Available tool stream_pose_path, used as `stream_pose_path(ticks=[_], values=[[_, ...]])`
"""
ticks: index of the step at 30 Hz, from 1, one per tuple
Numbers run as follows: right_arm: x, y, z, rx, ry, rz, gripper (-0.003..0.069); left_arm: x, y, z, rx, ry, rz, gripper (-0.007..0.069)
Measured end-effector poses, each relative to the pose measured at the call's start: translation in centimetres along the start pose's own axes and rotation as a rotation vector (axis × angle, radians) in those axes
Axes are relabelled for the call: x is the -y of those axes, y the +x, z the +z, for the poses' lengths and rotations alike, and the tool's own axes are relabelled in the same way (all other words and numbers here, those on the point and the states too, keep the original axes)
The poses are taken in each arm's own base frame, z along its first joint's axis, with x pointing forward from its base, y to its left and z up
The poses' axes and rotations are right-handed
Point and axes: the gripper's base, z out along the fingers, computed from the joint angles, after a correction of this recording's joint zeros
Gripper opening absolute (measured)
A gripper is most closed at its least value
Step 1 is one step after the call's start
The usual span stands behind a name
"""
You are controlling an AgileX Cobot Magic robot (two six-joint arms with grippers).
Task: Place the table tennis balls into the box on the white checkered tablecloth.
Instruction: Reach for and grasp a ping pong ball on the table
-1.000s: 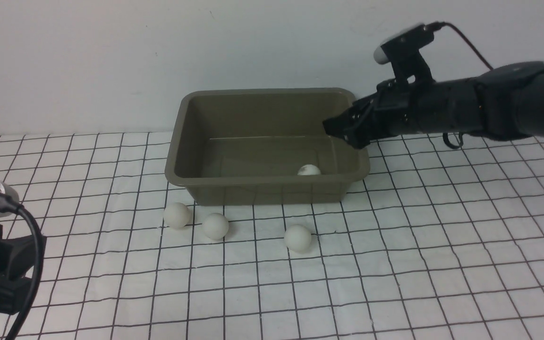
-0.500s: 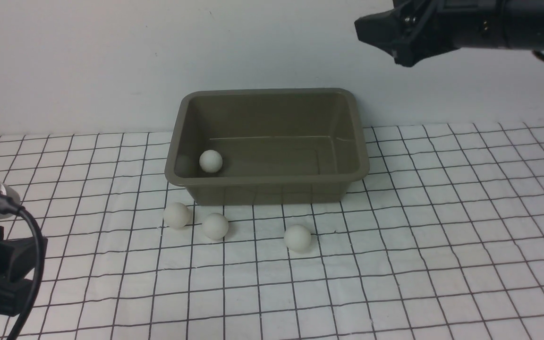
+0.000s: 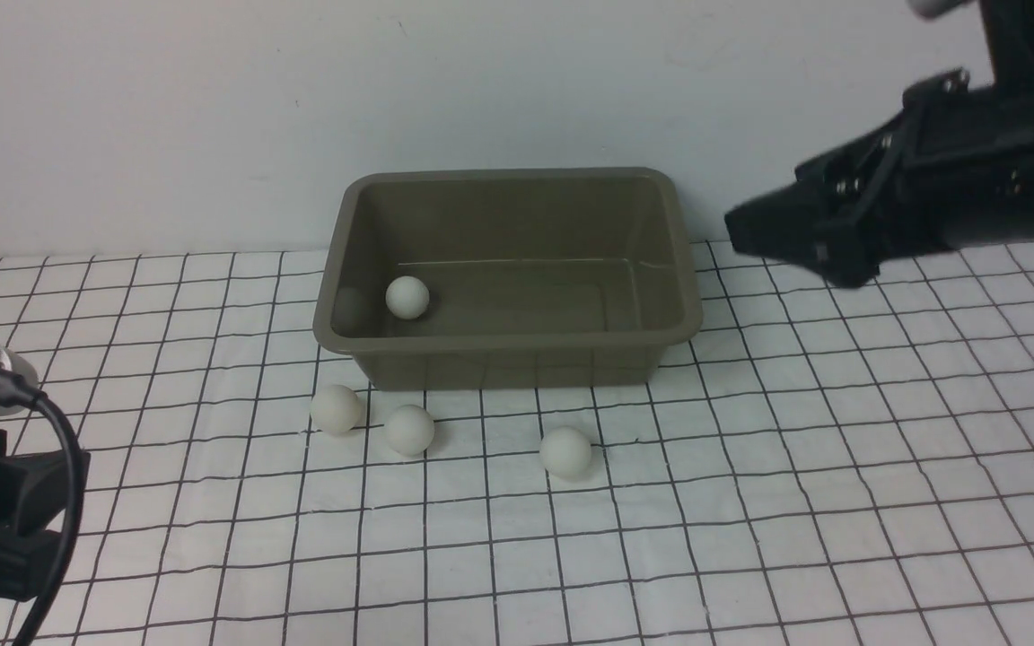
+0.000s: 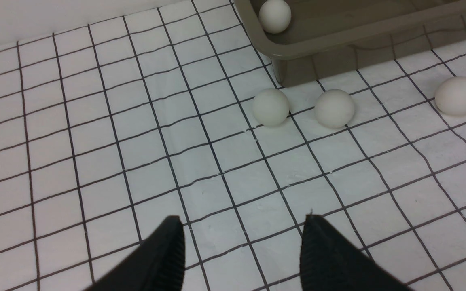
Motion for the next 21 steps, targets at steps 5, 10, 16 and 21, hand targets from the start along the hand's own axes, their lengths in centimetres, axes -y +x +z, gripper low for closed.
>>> stream_pose_path(ticks=[5,10,16,21], values=[[-2.0,4.2,2.2,-0.041,-0.026,0.029,0.0494,0.0,0.0,0.0,0.000,0.000,0.000,0.0352],[-4.8,6.7,4.0,-0.051,-0.040,0.003,0.0494,0.0,0.0,0.0,0.000,0.000,0.000,0.0352],[-7.0,8.1,6.7,-0.045,-0.009,-0.033,0.0494,0.0,0.0,0.0,0.000,0.000,0.000,0.0352],[-6.7,9.6,9.6,-0.094,0.041,-0.032,0.0494,0.0,0.0,0.0,0.000,0.000,0.000,0.0352]])
